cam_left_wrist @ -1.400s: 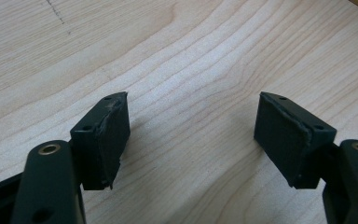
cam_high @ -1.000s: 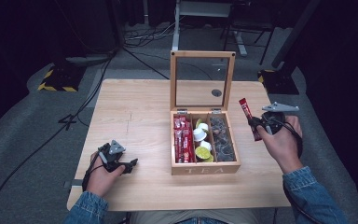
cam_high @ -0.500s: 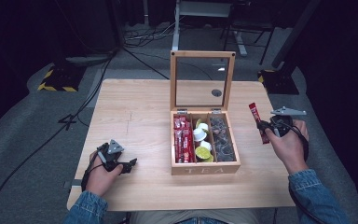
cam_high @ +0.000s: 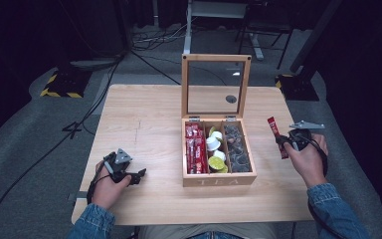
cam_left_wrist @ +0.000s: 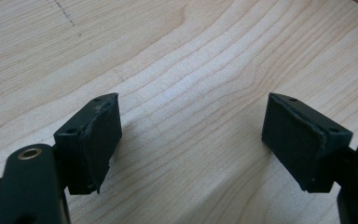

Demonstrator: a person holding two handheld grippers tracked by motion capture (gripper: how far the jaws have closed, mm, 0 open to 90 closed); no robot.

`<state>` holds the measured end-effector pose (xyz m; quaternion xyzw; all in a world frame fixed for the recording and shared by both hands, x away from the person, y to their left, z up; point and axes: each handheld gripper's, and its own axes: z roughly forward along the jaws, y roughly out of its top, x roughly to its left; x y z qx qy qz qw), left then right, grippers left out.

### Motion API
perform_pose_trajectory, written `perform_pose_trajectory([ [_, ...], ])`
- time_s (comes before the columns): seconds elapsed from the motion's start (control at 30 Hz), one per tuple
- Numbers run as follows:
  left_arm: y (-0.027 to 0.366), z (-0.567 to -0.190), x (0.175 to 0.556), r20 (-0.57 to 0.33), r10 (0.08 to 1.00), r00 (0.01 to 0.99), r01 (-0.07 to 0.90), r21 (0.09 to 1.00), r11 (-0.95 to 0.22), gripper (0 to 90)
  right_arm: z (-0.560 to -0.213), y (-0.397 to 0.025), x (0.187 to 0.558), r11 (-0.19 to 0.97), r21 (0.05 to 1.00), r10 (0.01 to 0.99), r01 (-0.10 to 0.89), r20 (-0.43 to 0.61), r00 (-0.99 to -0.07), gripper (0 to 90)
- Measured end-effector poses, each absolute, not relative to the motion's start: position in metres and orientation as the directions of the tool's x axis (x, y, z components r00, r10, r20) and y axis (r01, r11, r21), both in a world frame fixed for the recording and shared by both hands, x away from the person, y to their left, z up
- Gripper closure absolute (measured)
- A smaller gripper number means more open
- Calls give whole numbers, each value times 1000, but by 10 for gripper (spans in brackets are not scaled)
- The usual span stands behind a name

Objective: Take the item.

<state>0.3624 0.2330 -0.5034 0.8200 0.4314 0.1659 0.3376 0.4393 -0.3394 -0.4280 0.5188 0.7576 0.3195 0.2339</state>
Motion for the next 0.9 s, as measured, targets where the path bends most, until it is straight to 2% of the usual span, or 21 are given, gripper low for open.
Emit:
perform_pose_trajectory([
  [0.73, 232, -504, 363, -23, 820, 571, 596, 699, -396, 198, -465, -340, 439, 269, 658, 936, 704, -7, -351, 813],
  [0.9, 232, -504, 363, -20, 820, 572, 595, 699, -397, 199, -470, -339, 439, 277, 628, 937, 727, -8, -350, 769],
])
